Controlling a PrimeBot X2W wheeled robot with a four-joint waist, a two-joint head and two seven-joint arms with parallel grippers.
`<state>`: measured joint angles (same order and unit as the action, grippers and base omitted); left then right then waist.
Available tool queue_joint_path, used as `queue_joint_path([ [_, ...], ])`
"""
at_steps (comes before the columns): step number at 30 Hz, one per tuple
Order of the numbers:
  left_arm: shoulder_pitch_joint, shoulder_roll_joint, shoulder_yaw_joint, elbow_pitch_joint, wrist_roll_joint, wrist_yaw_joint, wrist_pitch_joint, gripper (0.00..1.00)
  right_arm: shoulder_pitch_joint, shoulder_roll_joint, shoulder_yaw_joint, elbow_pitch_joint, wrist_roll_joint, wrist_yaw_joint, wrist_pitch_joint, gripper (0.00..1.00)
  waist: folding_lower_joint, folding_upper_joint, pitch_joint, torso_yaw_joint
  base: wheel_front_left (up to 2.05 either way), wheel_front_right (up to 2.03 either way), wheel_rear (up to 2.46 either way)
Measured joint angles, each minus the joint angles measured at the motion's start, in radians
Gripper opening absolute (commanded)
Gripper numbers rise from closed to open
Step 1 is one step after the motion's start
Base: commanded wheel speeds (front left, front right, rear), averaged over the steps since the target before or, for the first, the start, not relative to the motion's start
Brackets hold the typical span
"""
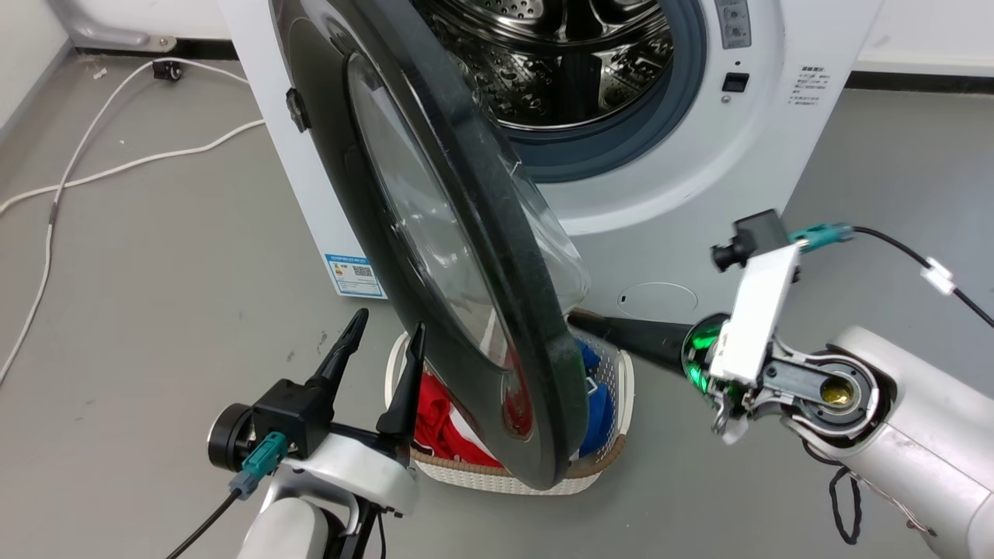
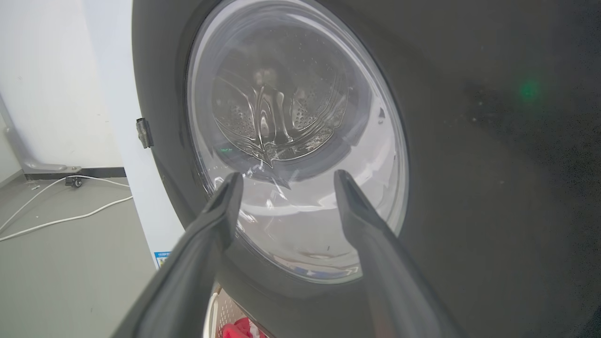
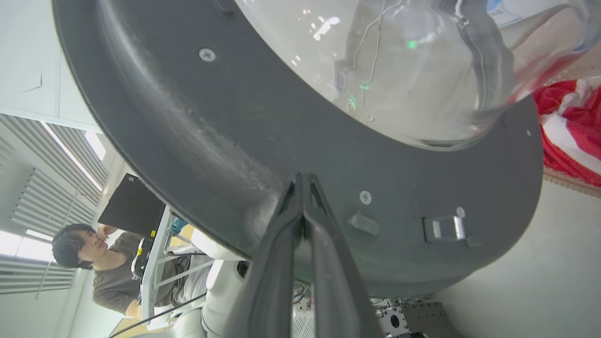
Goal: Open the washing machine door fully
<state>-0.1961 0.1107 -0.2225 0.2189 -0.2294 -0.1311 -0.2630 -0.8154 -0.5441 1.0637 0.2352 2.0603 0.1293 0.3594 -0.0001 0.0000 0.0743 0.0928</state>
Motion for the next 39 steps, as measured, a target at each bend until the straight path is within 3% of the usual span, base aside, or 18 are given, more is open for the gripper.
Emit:
queue_joint_path([
  [9, 0.030, -0.005, 0.021, 0.006, -0.003, 0.000, 0.000, 1.00, 0.143, 0.004, -0.141, 0.035, -0.018, 0.000, -0.291, 0.00, 0.0000, 0.0000, -0.022, -0.035, 0.00, 0.00, 0.00],
  [14, 0.042, -0.007, 0.037, 0.009, -0.003, 0.000, 0.000, 1.00, 0.261, -0.027, -0.244, 0.006, -0.034, 0.000, -0.433, 0.00, 0.0000, 0.0000, -0.033, -0.057, 0.00, 0.00, 0.00],
  [18, 0.054, -0.010, 0.055, 0.015, -0.002, 0.000, 0.000, 1.00, 0.367, -0.071, -0.297, -0.035, -0.097, 0.000, -0.561, 0.00, 0.0000, 0.0000, -0.048, -0.072, 0.00, 0.00, 0.00],
  [22, 0.070, -0.013, 0.070, 0.018, -0.002, 0.000, 0.000, 1.00, 0.451, -0.119, -0.337, -0.005, -0.233, 0.000, -0.618, 0.00, 0.0000, 0.0000, -0.060, -0.084, 0.00, 0.00, 0.00],
  [23, 0.070, -0.014, 0.074, 0.018, -0.002, 0.000, 0.000, 1.00, 0.466, -0.118, -0.363, 0.012, -0.271, 0.000, -0.620, 0.03, 0.0000, 0.0000, -0.062, -0.086, 0.00, 0.00, 0.00],
  [26, 0.076, -0.015, 0.090, 0.016, 0.003, 0.000, 0.000, 1.00, 0.506, -0.081, -0.510, 0.084, -0.458, 0.000, -0.622, 0.98, 0.0001, 0.0001, -0.066, -0.097, 0.00, 0.00, 0.00],
  [33, 0.085, -0.022, 0.111, 0.022, 0.014, 0.000, 0.000, 1.00, 0.599, 0.081, -0.865, 0.117, -1.025, 0.001, -0.623, 1.00, 0.0001, 0.0000, -0.071, -0.106, 0.00, 0.00, 0.00],
  [39, 0.084, -0.024, 0.126, 0.028, 0.024, 0.000, 0.000, 1.00, 0.666, 0.254, -1.065, -0.030, -1.533, 0.001, -0.623, 1.00, 0.0001, 0.0000, -0.066, -0.105, 0.00, 0.00, 0.00],
])
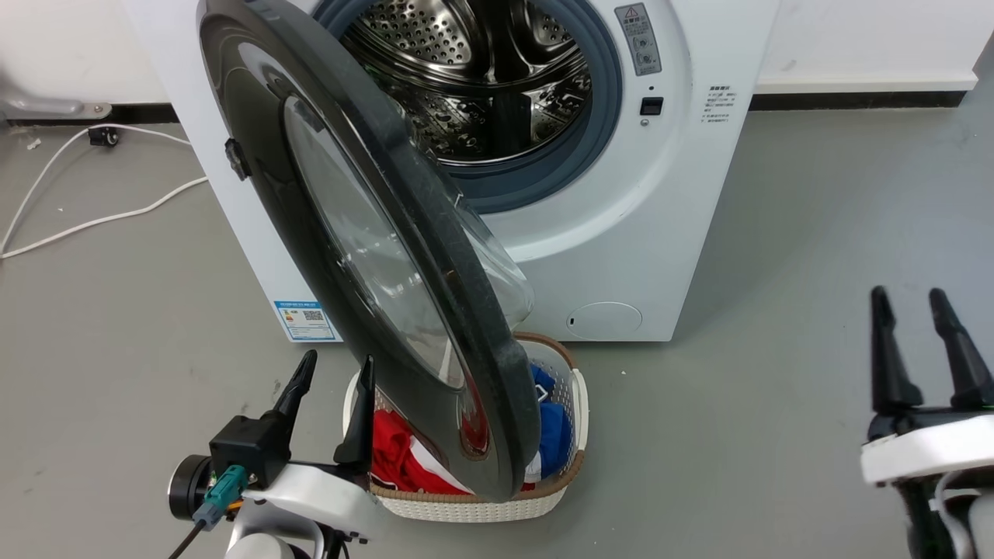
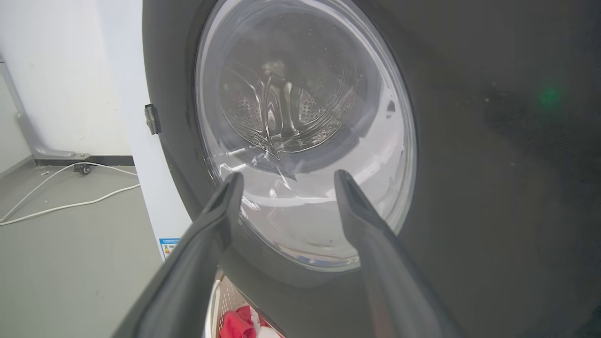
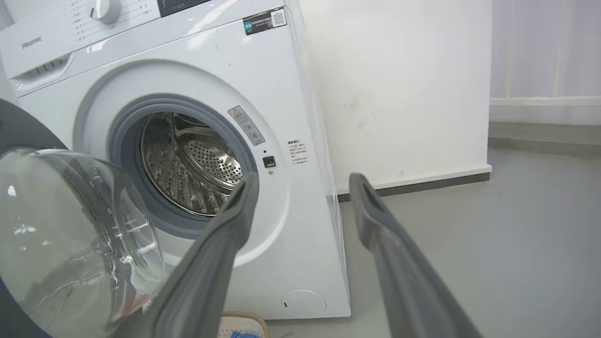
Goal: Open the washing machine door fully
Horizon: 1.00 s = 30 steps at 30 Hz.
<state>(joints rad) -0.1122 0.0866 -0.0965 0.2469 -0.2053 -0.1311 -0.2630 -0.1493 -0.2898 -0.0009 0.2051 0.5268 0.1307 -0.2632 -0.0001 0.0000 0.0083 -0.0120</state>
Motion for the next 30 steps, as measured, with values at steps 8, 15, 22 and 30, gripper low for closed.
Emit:
queue_joint_path([
  [8, -0.005, -0.001, 0.013, 0.004, 0.007, 0.000, 0.000, 1.00, 0.121, 0.167, -0.046, -0.212, -0.379, 0.000, 0.080, 1.00, 0.0000, 0.0000, 0.002, 0.010, 0.00, 0.00, 0.00],
  [15, 0.001, 0.001, 0.023, 0.005, 0.010, 0.000, 0.000, 1.00, 0.222, 0.225, -0.060, -0.242, -0.401, 0.000, 0.137, 1.00, 0.0000, 0.0000, -0.006, 0.002, 0.00, 0.00, 0.00],
  [22, 0.004, 0.002, 0.026, 0.005, 0.015, 0.000, 0.000, 1.00, 0.209, 0.230, -0.039, -0.225, -0.396, 0.000, 0.141, 1.00, 0.0000, 0.0000, 0.001, -0.003, 0.00, 0.00, 0.00],
  [30, 0.006, 0.000, 0.034, 0.007, 0.017, 0.000, 0.000, 1.00, 0.208, 0.231, -0.034, -0.220, -0.406, 0.000, 0.150, 1.00, 0.0000, 0.0000, -0.001, -0.007, 0.00, 0.00, 0.00],
])
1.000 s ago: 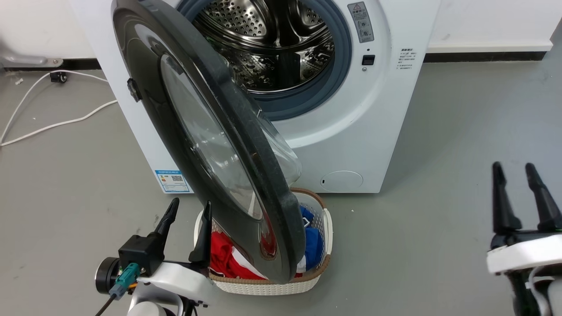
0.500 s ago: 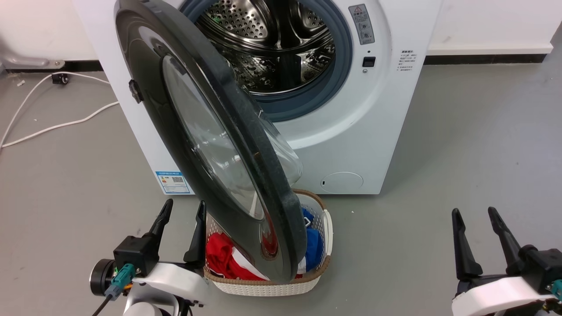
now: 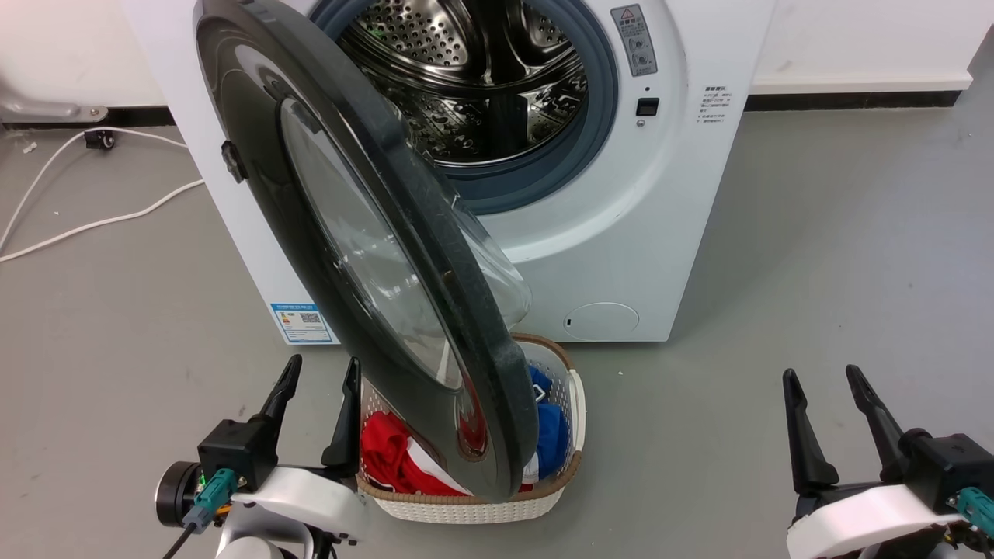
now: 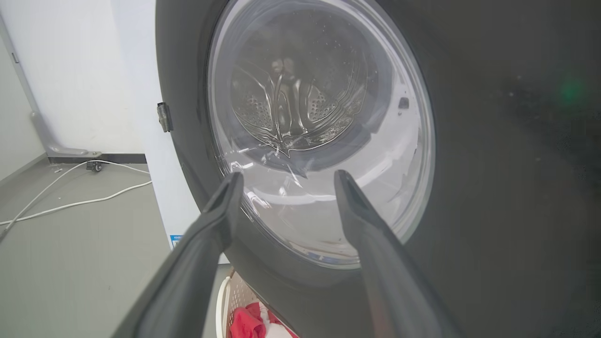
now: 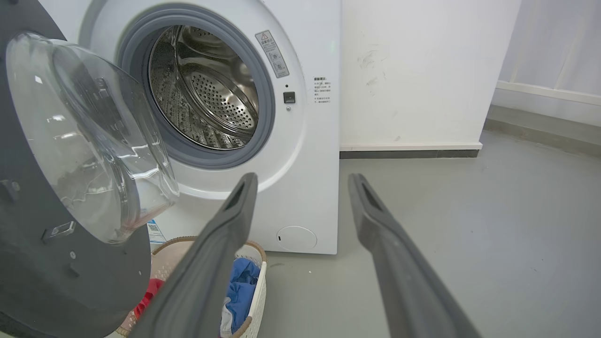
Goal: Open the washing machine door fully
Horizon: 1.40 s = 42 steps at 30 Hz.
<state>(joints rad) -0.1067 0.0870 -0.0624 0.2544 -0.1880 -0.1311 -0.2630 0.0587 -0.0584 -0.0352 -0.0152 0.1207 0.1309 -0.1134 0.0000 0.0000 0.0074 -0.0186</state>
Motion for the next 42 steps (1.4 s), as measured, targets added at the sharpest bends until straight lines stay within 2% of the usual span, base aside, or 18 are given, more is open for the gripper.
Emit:
queue_joint_path([
  [7, 0.000, -0.001, 0.001, 0.003, 0.000, 0.000, 0.000, 0.99, 0.001, 0.000, 0.003, 0.000, -0.021, 0.000, 0.006, 1.00, 0.0000, 0.0000, 0.002, -0.006, 0.00, 0.00, 0.00],
  [8, 0.000, -0.001, 0.002, 0.007, -0.002, 0.000, 0.000, 0.48, 0.001, 0.000, 0.004, -0.001, -0.023, 0.000, 0.006, 1.00, 0.0000, 0.0000, 0.003, -0.006, 0.00, 0.00, 0.00],
  [9, 0.000, -0.001, 0.001, 0.010, -0.005, 0.000, 0.000, 0.21, 0.000, 0.000, 0.005, -0.001, -0.025, 0.000, 0.007, 1.00, 0.0000, 0.0000, 0.004, -0.007, 0.00, 0.00, 0.00],
  [10, 0.000, -0.001, 0.001, 0.011, -0.009, 0.000, 0.000, 0.00, 0.000, 0.000, 0.006, -0.001, -0.026, 0.000, 0.008, 1.00, 0.0000, 0.0000, 0.005, -0.007, 0.00, 0.00, 0.00],
  [17, -0.005, 0.000, 0.015, -0.006, -0.009, 0.000, 0.000, 0.00, 0.000, -0.001, 0.005, 0.003, -0.031, 0.000, 0.008, 1.00, 0.0000, 0.0000, 0.006, -0.004, 0.00, 0.00, 0.00],
  [22, -0.026, -0.001, 0.040, -0.073, -0.009, 0.002, 0.000, 0.00, -0.002, -0.002, 0.002, 0.006, -0.031, 0.000, 0.009, 1.00, 0.0000, 0.0000, 0.002, 0.002, 0.00, 0.00, 0.00],
  [33, -0.139, 0.005, 0.047, -0.326, 0.010, 0.003, 0.000, 0.00, -0.003, -0.003, -0.008, 0.003, -0.032, 0.000, 0.017, 1.00, 0.0000, 0.0000, 0.003, 0.014, 0.00, 0.00, 0.00],
  [42, -0.242, -0.004, -0.034, -0.581, 0.043, 0.016, 0.045, 0.00, -0.003, -0.004, -0.013, 0.004, -0.029, 0.000, 0.026, 1.00, 0.0000, 0.0000, 0.002, 0.019, 0.00, 0.00, 0.00],
])
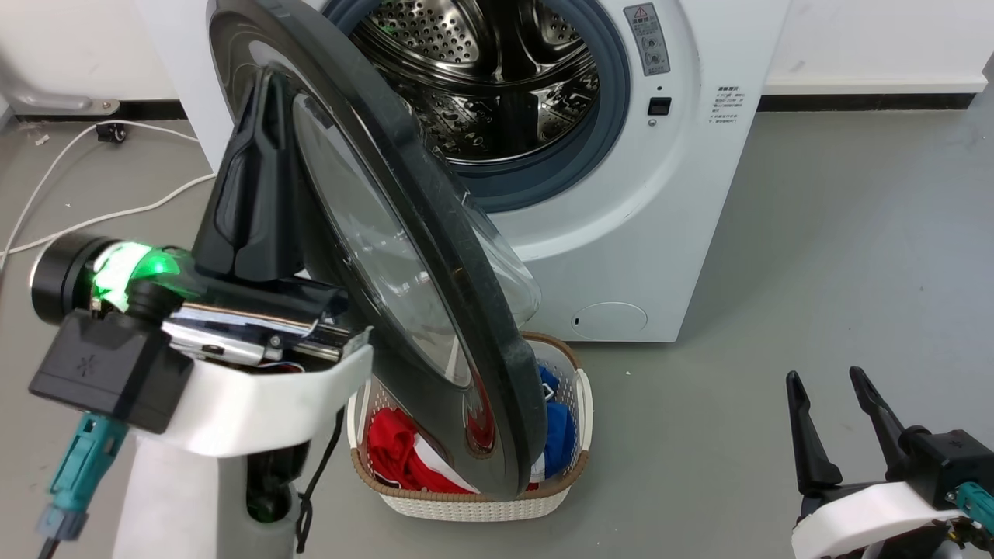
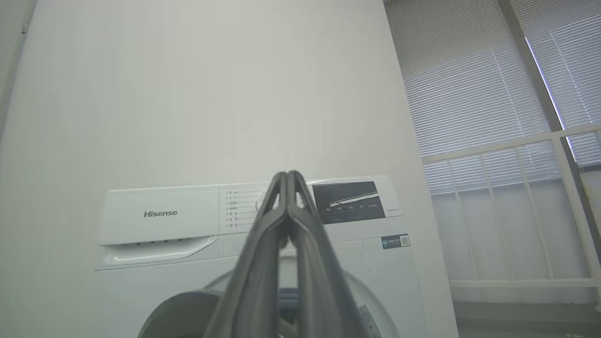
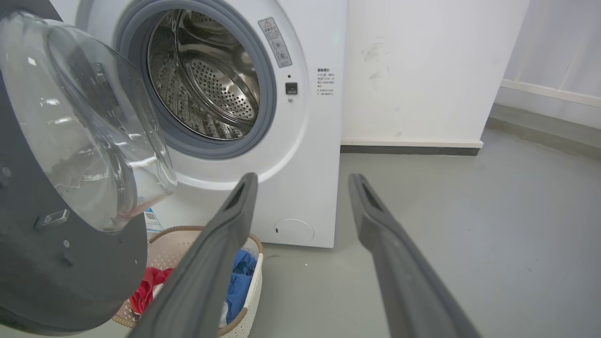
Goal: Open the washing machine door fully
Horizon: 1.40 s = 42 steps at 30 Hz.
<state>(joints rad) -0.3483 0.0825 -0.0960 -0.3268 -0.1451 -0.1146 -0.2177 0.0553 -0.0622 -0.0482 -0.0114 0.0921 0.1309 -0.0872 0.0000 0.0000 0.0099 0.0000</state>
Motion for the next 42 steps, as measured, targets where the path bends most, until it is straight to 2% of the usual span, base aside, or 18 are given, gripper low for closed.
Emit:
queue_joint_path([
  [7, -0.013, -0.011, -0.132, -0.115, -0.036, -0.005, 0.103, 0.00, 0.000, 0.001, -0.001, 0.006, -0.003, 0.000, -0.001, 1.00, 0.0000, 0.0000, 0.006, -0.006, 0.00, 0.00, 0.00],
  [16, 0.065, -0.019, -0.397, -0.134, -0.147, -0.012, 0.219, 0.00, 0.000, 0.003, -0.008, 0.016, -0.003, 0.000, -0.002, 1.00, 0.0000, 0.0000, 0.013, -0.003, 0.00, 0.00, 0.00],
  [24, 0.167, 0.036, -0.578, -0.075, -0.240, -0.014, 0.313, 0.00, 0.000, 0.004, -0.015, 0.018, -0.013, 0.000, -0.001, 1.00, 0.0000, 0.0000, 0.016, 0.009, 0.00, 0.00, 0.00],
  [32, 0.263, 0.061, -0.609, 0.085, -0.262, 0.004, 0.319, 0.00, 0.000, 0.005, -0.018, 0.021, -0.021, 0.000, -0.002, 1.00, 0.0000, 0.0000, 0.023, 0.001, 0.00, 0.00, 0.00],
  [39, 0.253, 0.039, -0.603, 0.237, -0.269, 0.005, 0.243, 0.00, -0.014, 0.005, -0.009, 0.029, -0.020, 0.000, -0.001, 1.00, 0.0000, 0.0000, 0.032, -0.014, 0.00, 0.00, 0.00],
  [42, 0.223, 0.033, -0.579, 0.303, -0.249, 0.029, 0.198, 0.00, -0.016, 0.005, -0.009, 0.030, -0.018, 0.000, -0.002, 1.00, 0.0000, 0.0000, 0.041, -0.024, 0.00, 0.00, 0.00],
])
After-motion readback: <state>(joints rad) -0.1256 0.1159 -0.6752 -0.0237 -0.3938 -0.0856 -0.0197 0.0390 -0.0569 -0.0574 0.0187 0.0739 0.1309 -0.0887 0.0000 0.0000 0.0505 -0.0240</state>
